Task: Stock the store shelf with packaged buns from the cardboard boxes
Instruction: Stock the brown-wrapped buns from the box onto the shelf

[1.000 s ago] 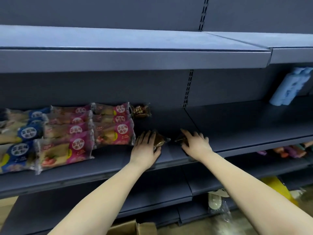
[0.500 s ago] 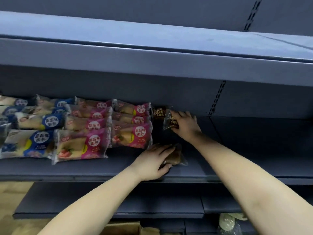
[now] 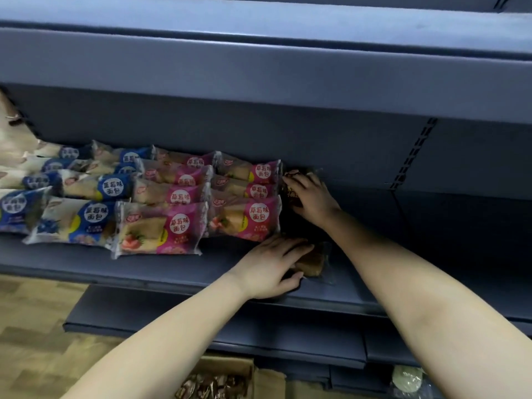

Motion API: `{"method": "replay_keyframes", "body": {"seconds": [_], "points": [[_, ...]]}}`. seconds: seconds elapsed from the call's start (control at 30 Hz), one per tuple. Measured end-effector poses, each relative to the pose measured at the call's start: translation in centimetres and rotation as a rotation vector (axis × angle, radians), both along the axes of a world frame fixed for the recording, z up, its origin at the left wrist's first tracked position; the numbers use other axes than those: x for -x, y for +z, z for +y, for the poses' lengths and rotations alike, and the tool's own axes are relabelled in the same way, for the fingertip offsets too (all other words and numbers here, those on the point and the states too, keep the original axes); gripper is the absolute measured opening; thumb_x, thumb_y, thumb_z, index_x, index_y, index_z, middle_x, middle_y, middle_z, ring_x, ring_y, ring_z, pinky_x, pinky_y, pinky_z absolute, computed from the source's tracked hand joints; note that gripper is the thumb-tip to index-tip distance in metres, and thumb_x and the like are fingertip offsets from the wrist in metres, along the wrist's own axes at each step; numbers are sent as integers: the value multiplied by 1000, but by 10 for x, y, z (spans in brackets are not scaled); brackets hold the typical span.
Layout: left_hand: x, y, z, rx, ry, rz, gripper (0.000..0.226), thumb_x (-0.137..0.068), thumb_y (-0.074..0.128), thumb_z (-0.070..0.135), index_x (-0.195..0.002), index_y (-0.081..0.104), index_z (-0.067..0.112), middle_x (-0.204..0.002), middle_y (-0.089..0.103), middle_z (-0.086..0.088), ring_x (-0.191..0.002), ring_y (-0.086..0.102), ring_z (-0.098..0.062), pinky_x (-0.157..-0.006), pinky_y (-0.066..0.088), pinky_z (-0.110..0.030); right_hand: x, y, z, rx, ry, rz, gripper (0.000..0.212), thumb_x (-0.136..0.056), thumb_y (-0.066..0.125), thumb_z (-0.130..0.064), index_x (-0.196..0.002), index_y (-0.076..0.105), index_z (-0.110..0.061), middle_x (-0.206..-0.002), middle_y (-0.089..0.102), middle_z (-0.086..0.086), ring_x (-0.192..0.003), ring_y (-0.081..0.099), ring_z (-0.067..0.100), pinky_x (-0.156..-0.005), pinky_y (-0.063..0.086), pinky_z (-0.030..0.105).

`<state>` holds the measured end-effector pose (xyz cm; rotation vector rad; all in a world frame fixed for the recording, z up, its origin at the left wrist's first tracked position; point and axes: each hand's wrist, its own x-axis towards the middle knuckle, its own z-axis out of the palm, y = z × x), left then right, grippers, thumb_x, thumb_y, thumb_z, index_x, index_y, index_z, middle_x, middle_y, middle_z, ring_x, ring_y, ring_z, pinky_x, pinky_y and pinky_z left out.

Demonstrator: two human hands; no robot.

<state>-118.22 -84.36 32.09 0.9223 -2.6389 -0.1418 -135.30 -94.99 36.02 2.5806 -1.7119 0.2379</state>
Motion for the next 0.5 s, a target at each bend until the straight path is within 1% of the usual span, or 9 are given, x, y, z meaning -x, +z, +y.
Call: {"method": "replay_keyframes", "body": {"seconds": [0.1, 0.17, 0.27, 0.37, 0.4, 0.43, 0.5], "points": [[1, 0, 0, 18, 3, -2, 57, -87, 46, 41, -139, 47, 16, -135, 53, -9, -124, 50, -28, -112, 26, -37, 7, 1, 7, 27, 7, 31, 78, -90, 58, -34, -151, 15, -13, -156, 16, 7, -142, 14, 33, -117, 6, 43], [2, 0, 1, 22, 20, -5, 57, -87, 45, 41, -138, 48, 16, -134, 54, -9, -124, 50, -29, -113, 25, -38, 13, 3, 13, 46, -14, 13, 80, -89, 58, -39, -151, 15, -12, -158, 11, 7, -143, 10, 31, -118, 1, 44], [1, 3, 2, -6, 30, -22, 61, -86, 43, 46, -140, 45, 17, -138, 51, -9, -129, 46, -30, -115, 23, -38, 23, 9, 27, 50, -76, -29, 80, -89, 58, -44, -151, 18, -12, -158, 8, 9, -144, 9, 30, -118, 4, 47], [1, 8, 4, -9, 44, -61, 70, -83, 40, 55, -143, 40, 19, -143, 47, -6, -133, 41, -27, -117, 16, -33, 32, 17, 47, 93, -125, -45, 70, -93, 52, -43, -149, 25, -10, -157, 12, 10, -143, 15, 32, -117, 10, 48], [1, 9, 5, -18, 54, -72, 72, -82, 38, 58, -144, 40, 20, -143, 46, -5, -133, 41, -27, -117, 17, -33, 34, 19, 54, 102, -132, -41, 66, -94, 49, -42, -148, 27, -10, -157, 12, 10, -142, 16, 32, -117, 11, 48], [1, 11, 7, -18, 64, -78, 73, -81, 38, 59, -143, 41, 19, -142, 48, -6, -131, 43, -28, -116, 20, -34, 35, 21, 63, 105, -134, -32, 63, -96, 46, -42, -147, 29, -11, -157, 11, 9, -142, 16, 32, -117, 12, 49], [1, 12, 11, 27, 67, -60, 69, -82, 42, 56, -136, 49, 15, -131, 57, -10, -120, 52, -33, -108, 34, -39, 36, 25, 80, 104, -123, -30, 56, -97, 41, -42, -145, 33, -13, -158, 9, 7, -143, 15, 31, -117, 11, 49]]}}
